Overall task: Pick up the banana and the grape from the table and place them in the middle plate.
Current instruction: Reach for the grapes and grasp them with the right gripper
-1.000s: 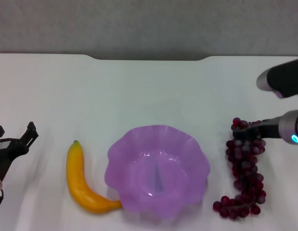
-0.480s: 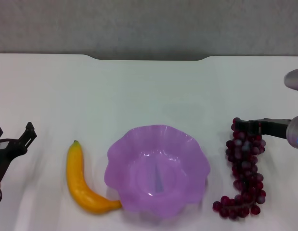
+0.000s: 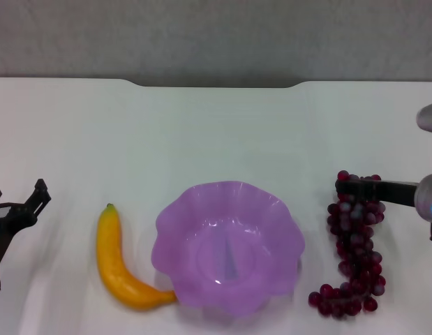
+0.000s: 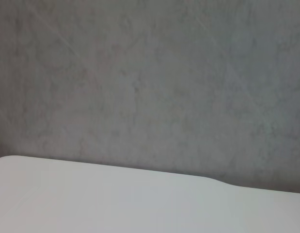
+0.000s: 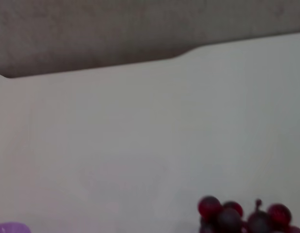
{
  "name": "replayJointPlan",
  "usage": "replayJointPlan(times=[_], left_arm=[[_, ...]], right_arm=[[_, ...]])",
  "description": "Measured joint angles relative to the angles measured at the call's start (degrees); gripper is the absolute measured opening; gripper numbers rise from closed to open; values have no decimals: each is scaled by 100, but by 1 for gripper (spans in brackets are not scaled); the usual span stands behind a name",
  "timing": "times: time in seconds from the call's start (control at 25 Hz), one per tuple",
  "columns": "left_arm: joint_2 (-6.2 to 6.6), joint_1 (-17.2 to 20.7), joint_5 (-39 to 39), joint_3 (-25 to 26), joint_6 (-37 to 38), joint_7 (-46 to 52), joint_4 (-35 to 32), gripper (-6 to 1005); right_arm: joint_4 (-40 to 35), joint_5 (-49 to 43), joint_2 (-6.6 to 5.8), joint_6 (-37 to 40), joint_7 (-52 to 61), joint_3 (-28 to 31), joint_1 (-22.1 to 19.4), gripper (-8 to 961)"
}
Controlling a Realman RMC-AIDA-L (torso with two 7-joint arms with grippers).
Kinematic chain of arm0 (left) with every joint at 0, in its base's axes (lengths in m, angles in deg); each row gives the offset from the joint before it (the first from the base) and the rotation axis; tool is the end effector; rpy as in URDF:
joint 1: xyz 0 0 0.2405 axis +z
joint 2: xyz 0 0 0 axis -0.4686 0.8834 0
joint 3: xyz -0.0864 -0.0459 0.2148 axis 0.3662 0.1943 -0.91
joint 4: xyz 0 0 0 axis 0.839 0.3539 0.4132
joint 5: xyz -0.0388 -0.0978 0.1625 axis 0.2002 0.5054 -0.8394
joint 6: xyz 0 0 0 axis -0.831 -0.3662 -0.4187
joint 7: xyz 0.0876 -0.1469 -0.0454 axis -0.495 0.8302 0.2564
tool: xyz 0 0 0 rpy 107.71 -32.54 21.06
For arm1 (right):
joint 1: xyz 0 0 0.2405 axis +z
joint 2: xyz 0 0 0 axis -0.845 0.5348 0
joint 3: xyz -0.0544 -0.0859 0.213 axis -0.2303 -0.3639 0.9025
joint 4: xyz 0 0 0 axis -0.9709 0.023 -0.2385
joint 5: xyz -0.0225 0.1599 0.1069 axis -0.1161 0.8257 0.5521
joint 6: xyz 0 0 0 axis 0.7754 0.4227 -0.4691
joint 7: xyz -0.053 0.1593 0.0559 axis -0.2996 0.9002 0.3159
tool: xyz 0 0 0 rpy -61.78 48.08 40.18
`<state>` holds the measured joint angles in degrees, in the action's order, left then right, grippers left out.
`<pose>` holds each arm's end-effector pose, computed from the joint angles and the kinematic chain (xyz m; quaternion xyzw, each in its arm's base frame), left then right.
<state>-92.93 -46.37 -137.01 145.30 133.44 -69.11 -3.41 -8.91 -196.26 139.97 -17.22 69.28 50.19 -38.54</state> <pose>-0.3496 0.3346 -0.0042 -0.6545 -0.3780 -0.2486 0.6057 0.2536 0.3794 -0.0213 -0.7515 0.5147 0.0728 0.4062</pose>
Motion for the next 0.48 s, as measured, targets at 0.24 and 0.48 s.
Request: replayJointPlan(times=[0.24,0.48], left_arm=[[0,-8,0,6,0,0,0,908],[0,-29,0,-11,0,0,10,908]], right_arm=[[-338,-7,-2,-744,-2,355,364,888],[-913,49,-9,-1233,-83,462,910,888]])
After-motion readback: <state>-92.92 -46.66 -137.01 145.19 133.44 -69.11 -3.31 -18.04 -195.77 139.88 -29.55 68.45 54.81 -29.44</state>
